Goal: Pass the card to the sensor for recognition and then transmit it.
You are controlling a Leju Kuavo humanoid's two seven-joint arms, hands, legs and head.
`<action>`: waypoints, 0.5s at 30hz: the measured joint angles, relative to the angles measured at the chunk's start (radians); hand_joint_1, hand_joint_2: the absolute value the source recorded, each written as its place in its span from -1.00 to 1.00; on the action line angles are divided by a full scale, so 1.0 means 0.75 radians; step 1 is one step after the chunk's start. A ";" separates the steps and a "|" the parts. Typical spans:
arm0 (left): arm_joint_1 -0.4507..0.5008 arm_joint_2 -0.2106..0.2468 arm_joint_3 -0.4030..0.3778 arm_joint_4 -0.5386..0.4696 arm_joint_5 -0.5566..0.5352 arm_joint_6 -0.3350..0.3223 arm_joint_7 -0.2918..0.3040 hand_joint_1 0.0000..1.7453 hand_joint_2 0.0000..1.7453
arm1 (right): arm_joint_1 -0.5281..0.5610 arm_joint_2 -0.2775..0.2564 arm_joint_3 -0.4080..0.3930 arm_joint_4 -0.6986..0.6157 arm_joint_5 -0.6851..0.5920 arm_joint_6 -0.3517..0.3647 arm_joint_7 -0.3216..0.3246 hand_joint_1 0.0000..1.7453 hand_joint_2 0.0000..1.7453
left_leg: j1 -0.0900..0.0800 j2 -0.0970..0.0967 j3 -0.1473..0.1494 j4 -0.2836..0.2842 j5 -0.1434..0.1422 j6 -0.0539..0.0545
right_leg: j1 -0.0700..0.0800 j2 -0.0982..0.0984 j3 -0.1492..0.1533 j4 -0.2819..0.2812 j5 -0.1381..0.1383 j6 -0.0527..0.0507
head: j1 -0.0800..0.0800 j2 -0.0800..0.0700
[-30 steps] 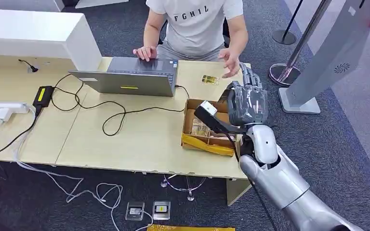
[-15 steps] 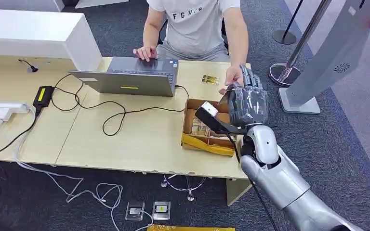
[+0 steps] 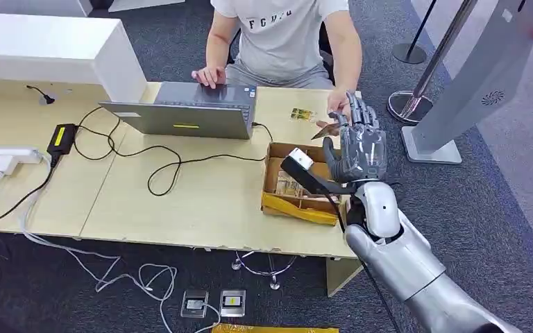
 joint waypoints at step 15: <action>0.001 -0.001 0.010 0.000 0.013 -0.002 0.016 -1.00 -1.00 | -0.006 0.004 -0.059 0.021 -0.260 0.032 0.069 -1.00 1.00 | 0.000 0.000 0.000 0.000 0.000 0.000 | 0.000 0.000 0.000 0.000 0.000 0.000 | 0.001 0.000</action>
